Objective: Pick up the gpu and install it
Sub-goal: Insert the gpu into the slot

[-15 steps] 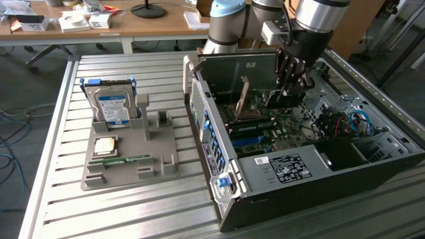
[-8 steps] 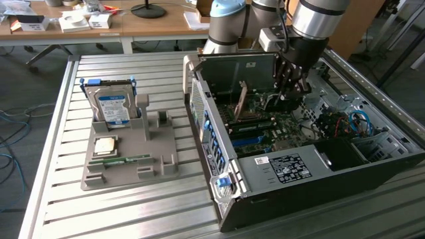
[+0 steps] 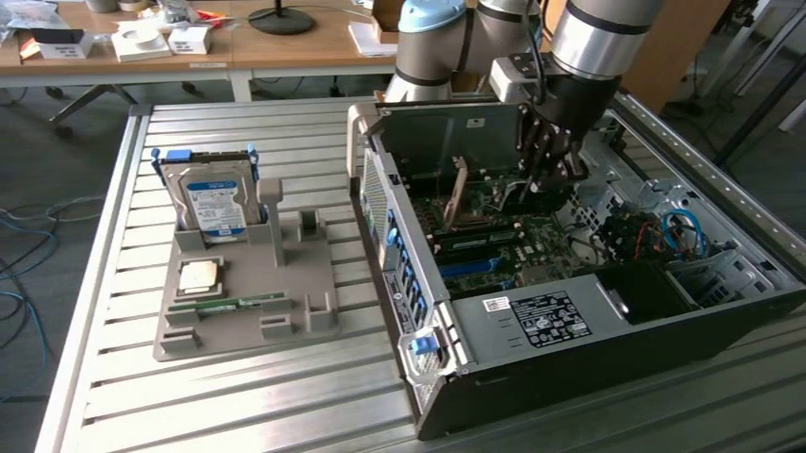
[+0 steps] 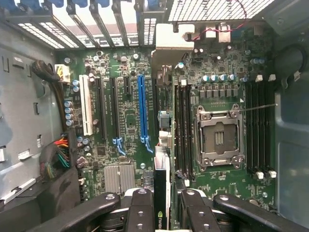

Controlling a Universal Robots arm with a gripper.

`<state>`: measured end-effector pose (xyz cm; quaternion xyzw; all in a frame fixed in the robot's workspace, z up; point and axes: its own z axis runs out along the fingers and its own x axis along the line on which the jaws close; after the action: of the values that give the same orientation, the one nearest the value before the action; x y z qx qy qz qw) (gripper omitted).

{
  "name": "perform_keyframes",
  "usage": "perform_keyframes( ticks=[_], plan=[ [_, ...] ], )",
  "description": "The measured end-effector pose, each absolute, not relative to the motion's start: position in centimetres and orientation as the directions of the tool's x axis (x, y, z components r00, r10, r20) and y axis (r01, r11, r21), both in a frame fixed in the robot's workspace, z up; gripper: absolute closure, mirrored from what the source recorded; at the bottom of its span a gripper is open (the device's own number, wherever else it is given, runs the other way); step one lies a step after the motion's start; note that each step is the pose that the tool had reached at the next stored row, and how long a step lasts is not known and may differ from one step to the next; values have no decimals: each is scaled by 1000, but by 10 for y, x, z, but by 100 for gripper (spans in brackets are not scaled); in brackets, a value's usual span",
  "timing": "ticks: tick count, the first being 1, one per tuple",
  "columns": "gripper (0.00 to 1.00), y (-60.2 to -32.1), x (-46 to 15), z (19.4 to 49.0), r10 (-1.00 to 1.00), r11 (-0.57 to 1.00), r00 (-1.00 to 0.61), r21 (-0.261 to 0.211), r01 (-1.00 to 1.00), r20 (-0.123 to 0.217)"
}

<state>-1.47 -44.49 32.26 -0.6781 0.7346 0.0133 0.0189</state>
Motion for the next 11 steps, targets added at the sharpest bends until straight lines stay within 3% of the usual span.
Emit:
perform_keyframes(
  ticks=[11],
  plan=[
    [74,-445,-15,306,-996,80,-80,-6,-997,-45]
  ],
)
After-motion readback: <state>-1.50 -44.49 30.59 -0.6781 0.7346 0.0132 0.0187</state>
